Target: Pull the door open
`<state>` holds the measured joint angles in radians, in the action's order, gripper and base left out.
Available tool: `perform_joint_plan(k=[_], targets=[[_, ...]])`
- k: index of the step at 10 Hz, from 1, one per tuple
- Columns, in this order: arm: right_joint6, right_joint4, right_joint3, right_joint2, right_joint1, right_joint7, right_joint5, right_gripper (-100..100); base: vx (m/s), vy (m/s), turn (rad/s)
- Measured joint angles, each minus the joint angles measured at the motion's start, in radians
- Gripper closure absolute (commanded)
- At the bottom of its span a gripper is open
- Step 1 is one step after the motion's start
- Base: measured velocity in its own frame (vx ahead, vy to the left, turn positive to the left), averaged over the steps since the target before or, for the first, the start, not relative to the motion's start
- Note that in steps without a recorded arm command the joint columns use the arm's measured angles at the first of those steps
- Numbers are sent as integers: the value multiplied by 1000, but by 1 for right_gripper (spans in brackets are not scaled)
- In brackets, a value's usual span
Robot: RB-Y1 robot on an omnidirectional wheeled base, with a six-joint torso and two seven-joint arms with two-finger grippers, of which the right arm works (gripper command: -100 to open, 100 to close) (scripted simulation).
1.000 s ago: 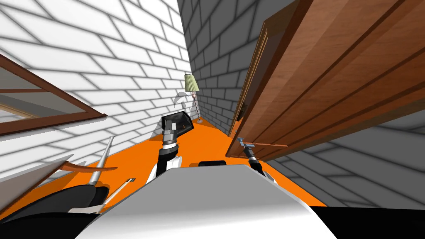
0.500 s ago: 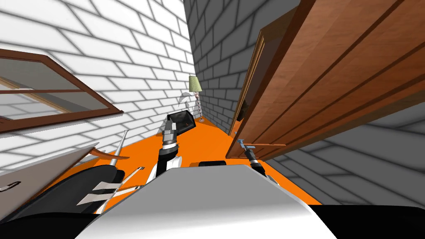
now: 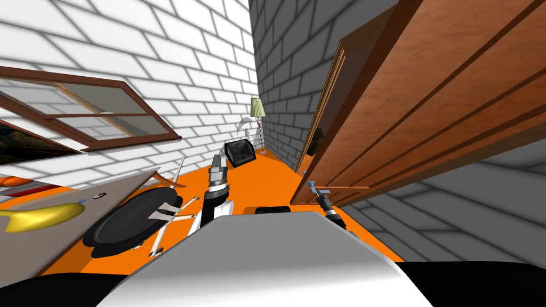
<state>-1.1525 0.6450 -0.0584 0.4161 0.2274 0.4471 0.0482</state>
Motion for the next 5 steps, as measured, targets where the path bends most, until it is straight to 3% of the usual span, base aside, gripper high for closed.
perform_joint_plan(k=[2, 3, 5], targets=[[-18, 15, 1, 10, 30, 10, 4, 100, -194, -59, 133], [-33, -1, 3, 12, 29, 13, 6, 100, -74, -21, 26], [-38, -7, 4, 14, 32, 14, 8, 100, -157, -39, 161]])
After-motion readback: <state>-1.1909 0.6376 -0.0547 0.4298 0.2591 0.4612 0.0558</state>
